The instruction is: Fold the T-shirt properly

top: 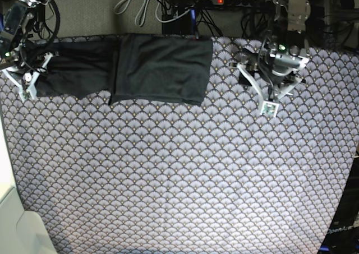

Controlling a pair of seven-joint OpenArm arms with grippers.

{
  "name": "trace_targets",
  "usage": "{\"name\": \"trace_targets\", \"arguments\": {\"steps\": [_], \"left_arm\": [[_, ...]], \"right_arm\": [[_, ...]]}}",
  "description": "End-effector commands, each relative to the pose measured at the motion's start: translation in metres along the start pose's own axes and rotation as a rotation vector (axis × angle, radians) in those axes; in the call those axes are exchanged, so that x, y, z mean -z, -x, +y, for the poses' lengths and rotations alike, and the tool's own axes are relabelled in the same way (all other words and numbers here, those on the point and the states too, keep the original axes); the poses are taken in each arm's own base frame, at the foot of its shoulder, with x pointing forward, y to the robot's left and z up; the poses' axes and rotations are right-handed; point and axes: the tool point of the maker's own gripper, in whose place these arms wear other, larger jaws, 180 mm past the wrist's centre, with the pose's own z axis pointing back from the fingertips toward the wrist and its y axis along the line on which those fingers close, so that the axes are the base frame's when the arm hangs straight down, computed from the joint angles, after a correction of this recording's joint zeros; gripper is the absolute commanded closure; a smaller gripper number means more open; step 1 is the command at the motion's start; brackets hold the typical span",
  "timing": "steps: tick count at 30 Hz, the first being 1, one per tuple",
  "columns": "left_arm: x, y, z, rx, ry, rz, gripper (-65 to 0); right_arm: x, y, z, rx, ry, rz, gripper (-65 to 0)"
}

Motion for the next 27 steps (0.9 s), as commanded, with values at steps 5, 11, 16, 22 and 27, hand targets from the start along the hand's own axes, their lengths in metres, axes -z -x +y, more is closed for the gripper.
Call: {"name": "trace_targets", "arguments": {"steps": [5, 11, 16, 22, 27], "left_arm": [[-0.004, -0.012, 0.004, 0.001, -0.011, -0.040, -35.6], [-0.004, -0.012, 0.004, 0.001, -0.011, -0.042, -35.6], [-0.003, -0.012, 0.002, -0.001, -0.008, -0.041, -35.6], [-0.003, -0.012, 0.002, -0.002, -0.007, -0.041, -35.6], [-0.004, -0.011, 0.001, -0.001, -0.006, -0.039, -35.6]], "right_arm": [[-0.006, -0.015, -0.007, 0.017, 0.009, -0.049, -25.5], [-0.012, -0.016, -0.026, 0.091, 0.045, -0.083, -25.6], [-0.014, -0.015, -0.031, 0.110, 0.054, -0.086, -25.7], [-0.013, -0.013, -0.031, 0.111, 0.052, -0.082, -25.7], [-0.013, -0.013, -0.031, 0.110, 0.053, -0.081, -26.9]]}}
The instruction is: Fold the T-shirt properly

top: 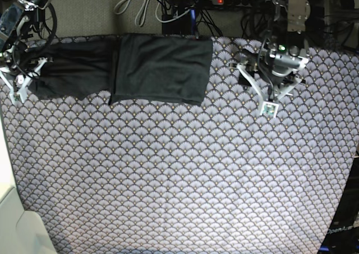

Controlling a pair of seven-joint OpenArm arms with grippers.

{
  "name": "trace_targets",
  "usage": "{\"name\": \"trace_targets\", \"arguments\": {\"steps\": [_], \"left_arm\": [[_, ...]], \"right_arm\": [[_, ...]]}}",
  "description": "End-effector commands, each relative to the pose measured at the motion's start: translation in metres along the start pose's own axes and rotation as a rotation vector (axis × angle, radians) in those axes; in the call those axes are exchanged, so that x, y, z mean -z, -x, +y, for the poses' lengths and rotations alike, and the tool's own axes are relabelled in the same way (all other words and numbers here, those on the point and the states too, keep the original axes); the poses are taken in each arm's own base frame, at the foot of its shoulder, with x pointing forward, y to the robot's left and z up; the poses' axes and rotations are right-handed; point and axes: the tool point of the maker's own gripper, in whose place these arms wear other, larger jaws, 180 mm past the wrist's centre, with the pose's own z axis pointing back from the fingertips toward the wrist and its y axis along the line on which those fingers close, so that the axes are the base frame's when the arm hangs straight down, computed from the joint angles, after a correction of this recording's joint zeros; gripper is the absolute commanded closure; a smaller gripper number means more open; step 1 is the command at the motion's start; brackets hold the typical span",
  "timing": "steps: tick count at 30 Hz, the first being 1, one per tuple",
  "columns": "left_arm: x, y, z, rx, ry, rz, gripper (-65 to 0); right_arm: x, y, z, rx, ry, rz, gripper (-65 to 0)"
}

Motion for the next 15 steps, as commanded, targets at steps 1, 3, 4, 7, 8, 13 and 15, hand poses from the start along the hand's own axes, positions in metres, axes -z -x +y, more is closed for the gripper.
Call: {"name": "trace_targets", "arguments": {"steps": [1, 3, 4, 7, 8, 13, 15], "left_arm": [[-0.0037, -0.0093, 0.0015, 0.001, -0.006, -0.035, -35.6], [-0.0037, -0.0086, 0.0014, 0.001, -0.006, -0.034, -35.6], [-0.0037, -0.0079, 0.0012, 0.001, -0.006, -0.032, -35.6], [-0.0038, -0.0066, 0.0020, 0.000, -0.008, -0.029, -35.6], [-0.0038, -0.0066, 0.0020, 0.000, -0.008, -0.029, -35.6], [-0.0038, -0.0066, 0.0016, -0.002, -0.007, -0.030, -35.6], [-0.0038, -0.0067, 0.0011, -0.003, -0.006, -0.030, -35.6]], "right_arm": [[-0.0059, -0.0085, -0.0109, -0.006, 0.027, -0.025, -28.4], [-0.0057, -0.0083, -0.0103, -0.005, 0.026, -0.025, -33.4], [-0.0058, -0.0085, -0.0107, -0.004, 0.027, -0.027, -36.0], [-0.0058, -0.0071, -0.0107, -0.004, 0.027, -0.019, -41.1], [-0.0058, -0.0071, -0.0107, -0.004, 0.027, -0.019, -41.3], [-0.0053, -0.0039, -0.0098, -0.004, 0.025, -0.012, -41.4], [-0.0050, -0.0036, -0.0097, -0.003, 0.024, -0.010, -41.5]]}}
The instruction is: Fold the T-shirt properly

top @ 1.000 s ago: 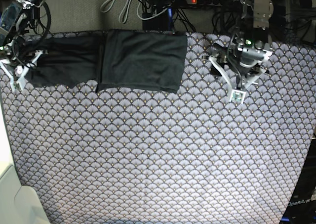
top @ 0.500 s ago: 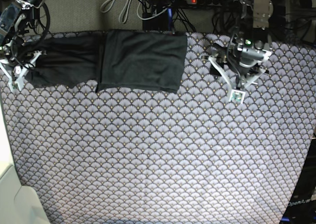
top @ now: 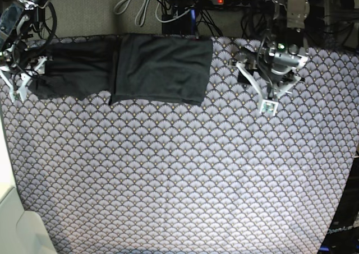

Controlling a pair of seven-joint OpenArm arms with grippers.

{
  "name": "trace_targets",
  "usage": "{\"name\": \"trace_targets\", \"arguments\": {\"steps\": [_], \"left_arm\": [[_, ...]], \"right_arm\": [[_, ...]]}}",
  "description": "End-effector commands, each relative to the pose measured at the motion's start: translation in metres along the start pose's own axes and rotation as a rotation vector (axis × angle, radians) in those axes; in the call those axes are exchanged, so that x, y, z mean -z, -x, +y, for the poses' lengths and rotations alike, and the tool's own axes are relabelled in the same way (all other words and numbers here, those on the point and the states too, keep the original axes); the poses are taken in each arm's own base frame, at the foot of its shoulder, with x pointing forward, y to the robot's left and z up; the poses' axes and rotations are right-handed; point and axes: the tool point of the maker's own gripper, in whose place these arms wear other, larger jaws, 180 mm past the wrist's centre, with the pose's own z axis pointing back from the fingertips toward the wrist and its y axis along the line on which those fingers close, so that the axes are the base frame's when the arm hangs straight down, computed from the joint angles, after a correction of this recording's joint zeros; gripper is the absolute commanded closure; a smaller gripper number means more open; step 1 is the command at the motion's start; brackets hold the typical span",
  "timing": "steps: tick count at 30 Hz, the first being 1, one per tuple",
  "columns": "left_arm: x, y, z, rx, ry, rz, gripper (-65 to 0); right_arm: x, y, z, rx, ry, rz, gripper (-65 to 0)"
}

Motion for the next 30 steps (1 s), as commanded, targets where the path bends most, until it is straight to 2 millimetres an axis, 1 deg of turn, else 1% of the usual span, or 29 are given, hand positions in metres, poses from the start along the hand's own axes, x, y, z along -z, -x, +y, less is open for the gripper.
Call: {"name": "trace_targets", "arguments": {"steps": [1, 10, 18, 26, 28, 30], "left_arm": [[-0.004, -0.011, 0.003, 0.003, -0.009, -0.040, -35.6], [-0.004, -0.010, 0.003, 0.000, -0.009, -0.035, -35.6], [-0.004, -0.010, 0.003, 0.002, -0.010, -0.035, -35.6], [-0.004, -0.010, 0.004, 0.003, -0.011, -0.033, -35.6], [-0.004, -0.010, 0.004, 0.003, -0.011, -0.032, -35.6], [-0.004, -0.010, 0.004, 0.004, -0.012, -0.032, -35.6]], "right_arm": [[-0.005, -0.008, -0.009, -0.005, 0.023, -0.022, -41.5], [0.000, -0.005, 0.004, 0.003, -0.006, -0.018, -41.5], [0.017, 0.015, 0.013, 0.047, -0.059, 0.046, -41.4], [0.019, 0.016, 0.016, 0.052, -0.067, 0.049, -41.0], [0.019, 0.016, 0.016, 0.051, -0.068, 0.048, -40.0], [0.019, 0.015, 0.017, 0.047, -0.068, 0.046, -35.0]]}}
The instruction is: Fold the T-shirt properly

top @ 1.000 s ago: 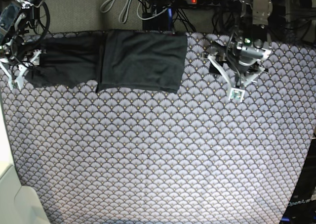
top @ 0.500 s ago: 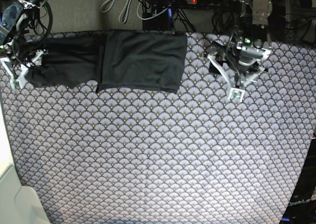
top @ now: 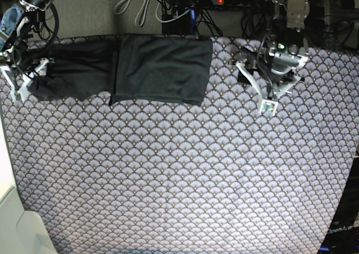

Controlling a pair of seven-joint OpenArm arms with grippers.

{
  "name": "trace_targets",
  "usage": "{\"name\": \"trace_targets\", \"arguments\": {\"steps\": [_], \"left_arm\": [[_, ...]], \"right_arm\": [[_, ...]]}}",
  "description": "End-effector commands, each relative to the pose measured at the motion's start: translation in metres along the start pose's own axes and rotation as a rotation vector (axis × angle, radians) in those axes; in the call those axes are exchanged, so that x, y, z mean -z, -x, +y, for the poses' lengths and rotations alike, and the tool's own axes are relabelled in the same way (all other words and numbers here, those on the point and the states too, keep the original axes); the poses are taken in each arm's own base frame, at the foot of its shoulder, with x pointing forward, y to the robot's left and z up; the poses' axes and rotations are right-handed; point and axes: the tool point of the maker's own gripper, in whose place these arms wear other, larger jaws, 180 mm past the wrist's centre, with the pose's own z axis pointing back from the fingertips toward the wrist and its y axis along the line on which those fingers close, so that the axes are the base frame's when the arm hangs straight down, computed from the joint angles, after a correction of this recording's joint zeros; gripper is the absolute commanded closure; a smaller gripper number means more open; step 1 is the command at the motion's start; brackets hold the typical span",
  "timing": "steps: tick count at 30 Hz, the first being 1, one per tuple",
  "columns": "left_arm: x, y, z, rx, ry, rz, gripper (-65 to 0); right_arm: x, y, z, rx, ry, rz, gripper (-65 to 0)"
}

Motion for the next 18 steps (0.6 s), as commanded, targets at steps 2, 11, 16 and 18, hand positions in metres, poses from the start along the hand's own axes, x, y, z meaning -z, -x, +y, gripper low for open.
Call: {"name": "trace_targets", "arguments": {"steps": [2, 11, 16, 18], "left_arm": [[-0.004, -0.011, 0.004, 0.004, -0.012, -0.036, -35.6], [-0.004, -0.011, 0.004, 0.002, -0.012, -0.038, -35.6], [-0.004, -0.011, 0.002, 0.003, -0.008, -0.039, -35.6], [-0.004, -0.011, 0.001, 0.005, -0.006, -0.039, -35.6]], "right_arm": [[0.003, 0.009, 0.003, -0.014, 0.002, 0.044, -27.4], [0.003, 0.010, 0.002, -0.018, 0.006, 0.048, -0.3], [-0.010, -0.003, -0.003, -0.050, 0.044, 0.001, 0.0], [-0.023, -0.009, -0.006, -0.077, 0.077, -0.032, 0.0]]}}
